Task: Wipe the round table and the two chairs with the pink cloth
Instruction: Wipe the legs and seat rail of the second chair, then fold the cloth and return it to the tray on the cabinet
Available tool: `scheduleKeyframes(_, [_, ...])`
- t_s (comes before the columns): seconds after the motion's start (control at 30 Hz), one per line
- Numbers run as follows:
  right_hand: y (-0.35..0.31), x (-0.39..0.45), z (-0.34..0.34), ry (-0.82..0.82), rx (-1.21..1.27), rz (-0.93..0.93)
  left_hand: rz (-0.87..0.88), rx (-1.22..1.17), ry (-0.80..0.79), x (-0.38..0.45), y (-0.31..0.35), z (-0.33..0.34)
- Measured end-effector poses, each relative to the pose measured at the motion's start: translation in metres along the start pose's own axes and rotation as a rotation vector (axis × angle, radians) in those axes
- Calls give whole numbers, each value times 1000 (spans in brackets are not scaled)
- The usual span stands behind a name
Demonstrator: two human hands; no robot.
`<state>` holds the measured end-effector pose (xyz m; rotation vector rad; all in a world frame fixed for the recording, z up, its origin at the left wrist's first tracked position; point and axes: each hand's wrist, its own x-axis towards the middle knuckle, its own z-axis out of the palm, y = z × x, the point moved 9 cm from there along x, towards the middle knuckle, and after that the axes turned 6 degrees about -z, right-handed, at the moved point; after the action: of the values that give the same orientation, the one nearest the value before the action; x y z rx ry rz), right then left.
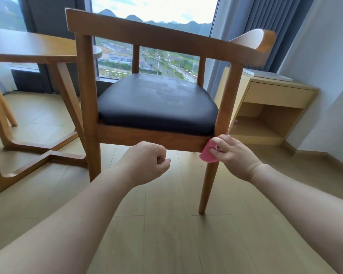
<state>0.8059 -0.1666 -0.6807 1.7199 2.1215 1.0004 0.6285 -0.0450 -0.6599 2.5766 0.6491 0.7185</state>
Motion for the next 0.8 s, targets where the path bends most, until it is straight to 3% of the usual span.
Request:
scheduleKeyframes(0.27, [-15, 27, -51, 175, 325, 47, -85, -178, -86, 10, 7, 16])
scheduleKeyframes(0.5, [-5, 54, -109, 240, 678, 65, 76, -499, -65, 22, 47, -17])
scheduleKeyframes(0.7, [79, 60, -167, 157, 957, 282, 271, -459, -121, 66, 129, -114])
scheduleKeyframes(0.8, [142, 82, -224, 127, 1148, 326, 270, -433, -101, 123, 178, -191])
